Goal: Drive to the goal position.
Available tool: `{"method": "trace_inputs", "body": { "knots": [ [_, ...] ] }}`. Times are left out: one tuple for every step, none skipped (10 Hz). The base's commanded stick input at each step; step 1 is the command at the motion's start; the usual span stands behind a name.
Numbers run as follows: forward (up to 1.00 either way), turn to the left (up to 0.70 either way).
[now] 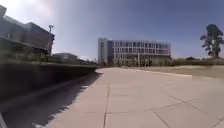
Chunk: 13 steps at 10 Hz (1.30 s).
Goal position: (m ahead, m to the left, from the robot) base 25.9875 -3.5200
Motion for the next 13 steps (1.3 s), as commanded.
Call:
{"method": "trace_inputs", "body": {
  "knots": [
    [1.00,0.00],
    [1.00,0.00],
    [1.00,0.00],
    [1.00,0.00],
    [1.00,0.00],
    [1.00,0.00],
    [1.00,0.00],
    [1.00,0.00],
    [1.00,0.00],
    [1.00,0.00],
    [1.00,0.00],
    [1.00,0.00],
    [1.00,0.00]
  ]
}}
